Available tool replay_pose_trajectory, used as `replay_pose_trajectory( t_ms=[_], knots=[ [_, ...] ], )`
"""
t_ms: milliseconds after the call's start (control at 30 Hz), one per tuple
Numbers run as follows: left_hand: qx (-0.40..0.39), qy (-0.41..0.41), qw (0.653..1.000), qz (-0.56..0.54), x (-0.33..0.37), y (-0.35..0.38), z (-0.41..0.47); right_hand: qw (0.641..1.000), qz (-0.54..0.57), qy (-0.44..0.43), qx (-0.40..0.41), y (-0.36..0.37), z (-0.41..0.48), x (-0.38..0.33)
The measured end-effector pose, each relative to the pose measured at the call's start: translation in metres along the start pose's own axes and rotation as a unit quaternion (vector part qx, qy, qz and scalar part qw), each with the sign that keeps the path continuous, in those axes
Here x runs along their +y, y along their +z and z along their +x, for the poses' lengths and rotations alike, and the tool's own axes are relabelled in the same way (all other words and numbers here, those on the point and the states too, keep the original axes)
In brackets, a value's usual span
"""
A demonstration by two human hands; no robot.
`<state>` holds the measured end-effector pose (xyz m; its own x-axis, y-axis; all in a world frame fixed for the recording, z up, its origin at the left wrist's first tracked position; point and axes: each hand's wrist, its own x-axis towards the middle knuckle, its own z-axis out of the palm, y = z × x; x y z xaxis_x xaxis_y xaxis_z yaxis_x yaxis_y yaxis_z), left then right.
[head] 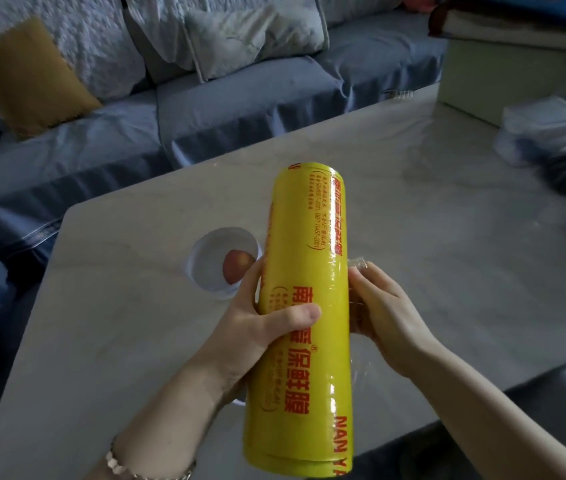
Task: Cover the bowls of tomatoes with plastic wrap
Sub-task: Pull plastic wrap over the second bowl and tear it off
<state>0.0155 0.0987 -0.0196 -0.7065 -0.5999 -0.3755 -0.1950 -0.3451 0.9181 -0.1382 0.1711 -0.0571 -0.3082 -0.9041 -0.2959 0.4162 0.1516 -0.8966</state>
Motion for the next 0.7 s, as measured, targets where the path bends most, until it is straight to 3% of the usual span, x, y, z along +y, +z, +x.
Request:
replay_pose_trajectory(
  t_ms=[167, 267, 467, 700],
  knots=[
    [0.069, 0.082, 0.994, -0.013, -0.002, -0.005, -0.017, 0.975, -0.136, -0.081, 0.159, 0.006, 0.009, 0.020],
    [0.121, 0.088, 0.989, -0.001, -0.005, -0.013, -0.029, 0.952, -0.203, -0.114, 0.201, 0.006, 0.016, 0.035],
    [0.278, 0.031, 0.953, 0.117, -0.028, -0.038, -0.050, 0.950, -0.228, -0.079, 0.199, 0.005, 0.026, 0.063],
    [0.341, -0.037, 0.920, 0.192, -0.044, -0.045, -0.059, 0.957, -0.218, -0.026, 0.188, 0.008, 0.032, 0.093]
  ],
)
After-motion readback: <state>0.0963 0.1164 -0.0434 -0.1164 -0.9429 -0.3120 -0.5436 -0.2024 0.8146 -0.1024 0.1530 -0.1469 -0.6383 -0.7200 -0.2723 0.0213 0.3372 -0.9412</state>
